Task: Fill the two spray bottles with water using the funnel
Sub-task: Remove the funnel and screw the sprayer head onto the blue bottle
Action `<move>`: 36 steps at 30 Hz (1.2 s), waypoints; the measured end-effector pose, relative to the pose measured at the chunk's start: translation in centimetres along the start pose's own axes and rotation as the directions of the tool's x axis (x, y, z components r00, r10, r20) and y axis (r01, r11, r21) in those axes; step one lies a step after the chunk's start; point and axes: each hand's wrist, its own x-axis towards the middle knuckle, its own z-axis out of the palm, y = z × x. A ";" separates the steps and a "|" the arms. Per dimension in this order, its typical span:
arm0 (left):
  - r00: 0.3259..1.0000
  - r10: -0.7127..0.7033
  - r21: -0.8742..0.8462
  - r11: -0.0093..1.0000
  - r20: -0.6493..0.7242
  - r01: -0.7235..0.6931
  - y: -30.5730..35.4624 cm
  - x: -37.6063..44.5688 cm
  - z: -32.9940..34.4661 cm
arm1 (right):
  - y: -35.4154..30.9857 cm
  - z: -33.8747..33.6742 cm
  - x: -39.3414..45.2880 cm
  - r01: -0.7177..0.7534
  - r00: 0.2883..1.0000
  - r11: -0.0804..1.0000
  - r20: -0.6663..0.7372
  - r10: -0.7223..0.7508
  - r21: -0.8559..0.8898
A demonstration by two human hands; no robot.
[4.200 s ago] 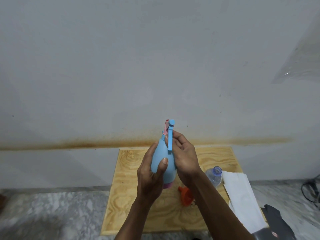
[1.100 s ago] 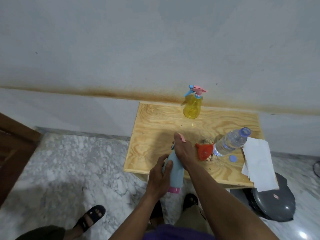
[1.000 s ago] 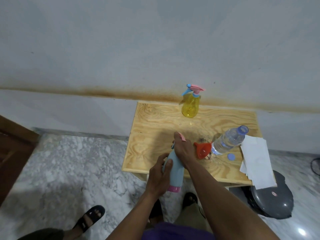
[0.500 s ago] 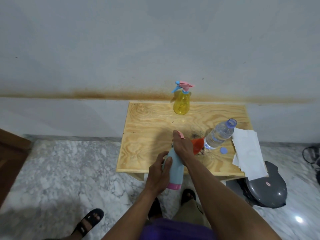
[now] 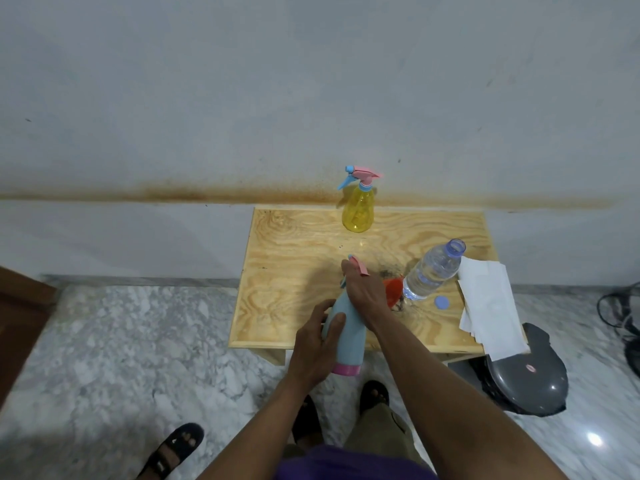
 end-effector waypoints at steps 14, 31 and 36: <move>0.959 0.085 0.098 0.993 -0.271 -0.060 1.4 3.1 -0.8 | -3.2 -0.4 0.1 0.291 0.956 0.957 -0.025 -0.291 0.001; 0.928 0.065 0.060 0.997 -0.368 -0.046 0.5 22.7 -8.0 | -11.2 7.4 13.7 0.534 0.844 0.845 0.031 -0.535 0.042; 0.937 0.085 0.082 0.995 -0.339 -0.060 -0.8 28.1 -9.1 | -12.0 9.8 18.5 0.555 0.832 0.831 0.002 -0.555 -0.028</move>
